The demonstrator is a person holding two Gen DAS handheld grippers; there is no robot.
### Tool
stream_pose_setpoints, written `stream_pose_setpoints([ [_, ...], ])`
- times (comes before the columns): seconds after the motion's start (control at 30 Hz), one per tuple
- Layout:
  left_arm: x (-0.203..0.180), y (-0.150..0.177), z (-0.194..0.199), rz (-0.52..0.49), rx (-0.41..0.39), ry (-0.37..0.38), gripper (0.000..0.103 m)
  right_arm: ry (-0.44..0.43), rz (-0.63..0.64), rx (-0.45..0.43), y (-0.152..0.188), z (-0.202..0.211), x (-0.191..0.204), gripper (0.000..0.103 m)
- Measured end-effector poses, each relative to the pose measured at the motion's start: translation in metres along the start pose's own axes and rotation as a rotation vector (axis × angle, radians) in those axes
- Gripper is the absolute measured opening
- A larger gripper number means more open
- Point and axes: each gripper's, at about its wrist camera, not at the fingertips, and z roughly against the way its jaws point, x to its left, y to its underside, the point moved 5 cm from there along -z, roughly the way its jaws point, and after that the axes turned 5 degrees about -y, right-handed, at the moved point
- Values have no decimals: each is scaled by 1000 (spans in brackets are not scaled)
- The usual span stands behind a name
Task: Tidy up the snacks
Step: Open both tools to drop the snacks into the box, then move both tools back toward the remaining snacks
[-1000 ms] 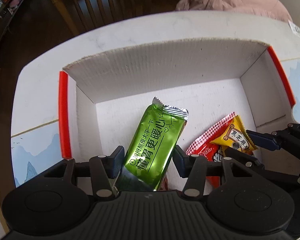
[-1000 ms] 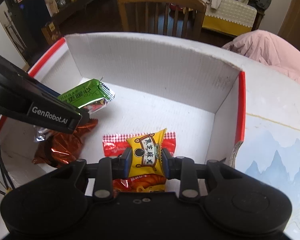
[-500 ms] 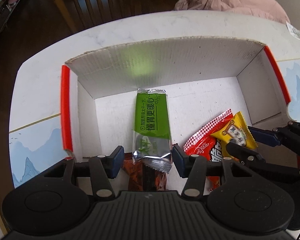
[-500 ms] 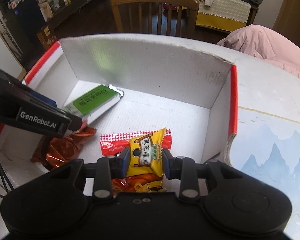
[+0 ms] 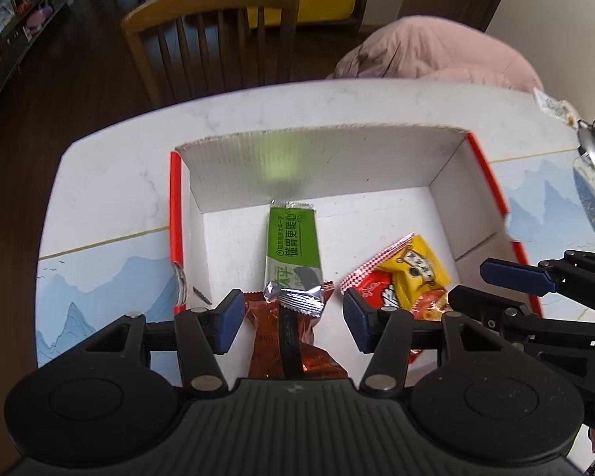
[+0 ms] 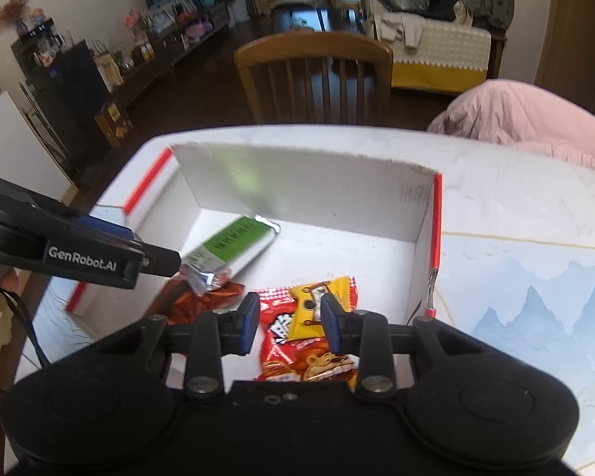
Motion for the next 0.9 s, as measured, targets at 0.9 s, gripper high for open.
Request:
stream_pose_setpoints([
  [0.9,-6,104,147,-3,-340,125,61,-82,80,-272,48,117,64,35],
])
